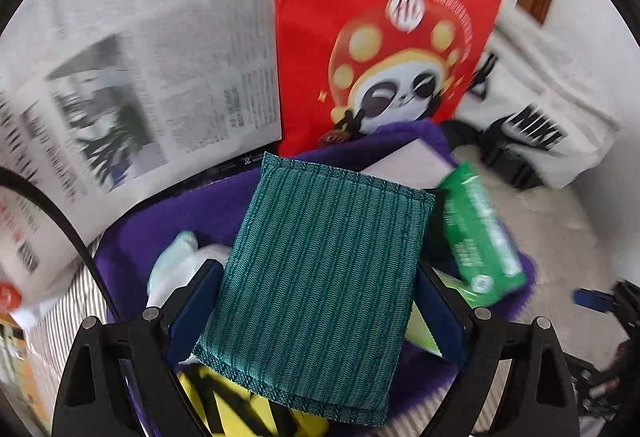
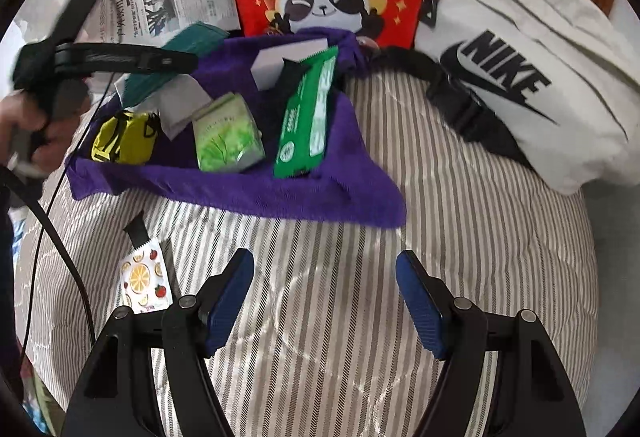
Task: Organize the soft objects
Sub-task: 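Lower the teal pad onto the towel and open the left tool, then grasp the fruit-print sachet on the bed with the right tool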
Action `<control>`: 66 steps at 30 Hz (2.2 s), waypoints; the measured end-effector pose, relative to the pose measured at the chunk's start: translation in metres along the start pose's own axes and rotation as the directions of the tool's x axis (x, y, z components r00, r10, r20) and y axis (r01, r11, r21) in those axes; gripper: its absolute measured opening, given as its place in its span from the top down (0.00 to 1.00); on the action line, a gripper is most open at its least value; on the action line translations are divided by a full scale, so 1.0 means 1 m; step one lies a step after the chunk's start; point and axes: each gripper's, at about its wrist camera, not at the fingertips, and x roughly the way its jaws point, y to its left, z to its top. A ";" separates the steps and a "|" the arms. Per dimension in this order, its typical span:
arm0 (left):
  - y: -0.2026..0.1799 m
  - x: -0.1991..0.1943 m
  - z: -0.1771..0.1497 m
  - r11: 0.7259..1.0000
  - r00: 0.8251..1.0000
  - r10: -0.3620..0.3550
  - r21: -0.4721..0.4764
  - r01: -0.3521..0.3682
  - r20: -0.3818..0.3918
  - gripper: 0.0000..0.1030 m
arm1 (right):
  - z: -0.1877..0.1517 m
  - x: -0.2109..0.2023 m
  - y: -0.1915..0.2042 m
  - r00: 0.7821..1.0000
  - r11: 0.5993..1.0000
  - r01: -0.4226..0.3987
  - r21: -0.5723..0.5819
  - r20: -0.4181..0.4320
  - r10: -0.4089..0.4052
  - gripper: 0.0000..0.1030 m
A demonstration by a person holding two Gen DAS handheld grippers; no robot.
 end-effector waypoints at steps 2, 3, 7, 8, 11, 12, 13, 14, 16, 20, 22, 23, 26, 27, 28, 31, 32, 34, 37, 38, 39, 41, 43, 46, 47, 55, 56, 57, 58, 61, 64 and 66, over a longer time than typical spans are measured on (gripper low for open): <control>-0.002 0.020 0.009 0.999 0.999 0.032 0.025 -0.031 -0.043 0.09 | -0.002 0.001 -0.001 1.000 1.000 0.003 -0.007 -0.004 -0.003 0.29; -0.003 0.030 0.012 0.998 0.997 0.046 0.035 -0.044 -0.064 0.09 | -0.003 0.001 -0.001 1.000 1.000 0.004 -0.013 -0.006 -0.004 0.29; -0.006 0.065 0.017 0.986 0.977 0.154 0.094 -0.141 -0.145 0.09 | -0.002 0.003 -0.003 1.000 1.000 -0.003 -0.020 -0.007 0.003 0.29; -0.008 0.070 0.017 0.982 0.974 0.168 0.109 -0.152 -0.153 0.09 | -0.002 0.004 -0.004 1.000 1.000 -0.007 -0.018 -0.005 0.006 0.29; -0.012 0.080 0.018 0.980 0.969 0.177 0.124 -0.157 -0.172 0.08 | -0.001 0.006 -0.005 1.000 1.000 -0.025 -0.008 -0.008 0.025 0.29; -0.014 0.084 0.018 0.978 0.967 0.182 0.134 -0.160 -0.177 0.08 | -0.002 0.007 -0.004 0.999 1.000 -0.030 -0.008 -0.012 0.030 0.29; -0.016 0.086 0.018 0.976 0.966 0.188 0.143 -0.163 -0.179 0.08 | -0.002 0.008 -0.004 0.999 0.999 -0.033 -0.009 -0.015 0.033 0.29; -0.017 0.088 0.017 0.975 0.965 0.193 0.148 -0.168 -0.178 0.07 | -0.003 0.008 -0.004 0.999 0.999 -0.033 -0.010 -0.017 0.033 0.29; -0.018 0.090 0.017 0.974 0.964 0.196 0.151 -0.170 -0.177 0.07 | -0.005 0.008 -0.003 0.999 0.999 -0.041 -0.010 -0.021 0.041 0.29; -0.020 0.087 0.013 0.973 0.968 0.189 0.167 -0.161 -0.167 0.07 | -0.006 0.006 -0.002 0.999 0.999 -0.051 -0.012 -0.019 0.050 0.29; -0.021 0.084 0.008 0.968 0.963 0.208 0.180 -0.177 -0.171 0.07 | -0.008 0.004 -0.001 0.998 0.998 -0.059 -0.011 -0.018 0.059 0.29; -0.019 0.082 0.003 0.966 0.960 0.219 0.180 -0.187 -0.173 0.07 | -0.008 0.003 0.000 0.998 0.998 -0.062 -0.011 -0.018 0.061 0.29; -0.015 0.070 -0.008 0.963 0.955 0.236 0.174 -0.205 -0.180 0.07 | -0.011 0.000 0.006 0.997 0.997 -0.072 -0.021 -0.017 0.072 0.29; -0.014 0.065 -0.012 0.961 0.953 0.243 0.177 -0.212 -0.182 0.07 | -0.012 -0.002 0.008 0.997 0.997 -0.076 -0.024 -0.016 0.075 0.29; -0.014 0.059 -0.015 0.958 0.950 0.253 0.182 -0.221 -0.181 0.07 | -0.014 -0.003 0.010 0.997 0.996 -0.080 -0.026 -0.016 0.080 0.29; -0.014 0.042 -0.025 0.951 0.945 0.276 0.189 -0.243 -0.173 0.07 | -0.017 -0.007 0.018 0.996 0.996 -0.085 -0.036 -0.017 0.084 0.29; -0.013 0.037 -0.028 0.951 0.945 0.278 0.187 -0.246 -0.173 0.07 | -0.020 -0.009 0.022 0.996 0.995 -0.089 -0.042 -0.015 0.088 0.29; -0.008 0.025 -0.035 0.952 0.942 0.283 0.177 -0.252 -0.179 0.07 | -0.024 -0.013 0.027 0.995 0.994 -0.097 -0.050 -0.015 0.097 0.29; -0.004 0.006 -0.050 0.947 0.938 0.300 0.168 -0.272 -0.173 0.07 | -0.030 -0.016 0.038 0.994 0.992 -0.111 -0.064 -0.021 0.110 0.29; -0.002 0.000 -0.055 0.946 0.936 0.306 0.163 -0.280 -0.171 0.07 | -0.032 -0.016 0.043 0.993 0.990 -0.120 -0.072 -0.022 0.118 0.29; 0.001 -0.008 -0.062 0.946 0.936 0.311 0.153 -0.286 -0.168 0.07 | -0.034 -0.017 0.046 0.991 0.988 -0.130 -0.077 -0.022 0.129 0.29; 0.007 -0.024 -0.074 0.947 0.936 0.314 0.128 -0.296 -0.160 0.07 | -0.037 -0.013 0.053 0.986 0.983 -0.163 -0.081 -0.028 0.162 0.29; 0.018 -0.043 -0.086 0.951 0.941 0.305 0.092 -0.294 -0.149 0.07 | -0.040 -0.007 0.059 0.984 0.982 -0.176 -0.074 -0.039 0.173 0.29; 0.032 -0.072 -0.115 0.963 0.953 0.267 0.010 -0.269 -0.141 0.07 | -0.042 0.003 0.069 0.978 0.978 -0.200 -0.061 -0.066 0.196 0.29; 0.039 -0.077 -0.122 0.967 0.958 0.252 -0.013 -0.256 -0.137 0.07 | -0.043 0.006 0.075 0.975 0.975 -0.216 -0.058 -0.068 0.212 0.29; 0.056 -0.107 -0.188 0.960 0.983 0.147 -0.225 -0.169 -0.110 0.07 | -0.046 0.030 0.128 0.986 0.972 -0.160 -0.171 -0.067 0.150 0.29; 0.058 -0.098 -0.188 0.959 0.985 0.134 -0.236 -0.157 -0.110 0.07 | -0.047 0.032 0.133 0.990 0.972 -0.137 -0.189 -0.057 0.129 0.28; 0.058 -0.103 -0.197 0.957 0.987 0.126 -0.250 -0.149 -0.104 0.07 | -0.050 0.032 0.141 0.994 0.969 -0.105 -0.223 -0.034 0.100 0.27; 0.059 -0.104 -0.203 0.953 0.988 0.121 -0.267 -0.142 -0.096 0.07 | -0.052 0.034 0.145 0.996 0.967 -0.086 -0.241 -0.025 0.082 0.24; 0.061 -0.110 -0.224 0.946 0.993 0.095 -0.303 -0.113 -0.074 0.07 | -0.055 0.034 0.154 0.997 0.961 -0.074 -0.266 0.015 0.081 0.24; 0.065 -0.109 -0.239 0.938 0.995 0.078 -0.333 -0.094 -0.063 0.07 | -0.056 0.035 0.154 0.994 0.966 -0.079 -0.247 0.049 0.094 0.29; 0.067 -0.106 -0.247 0.932 0.993 0.094 -0.344 -0.113 -0.074 0.07 | -0.056 0.031 0.155 0.994 0.966 -0.066 -0.250 0.064 0.084 0.44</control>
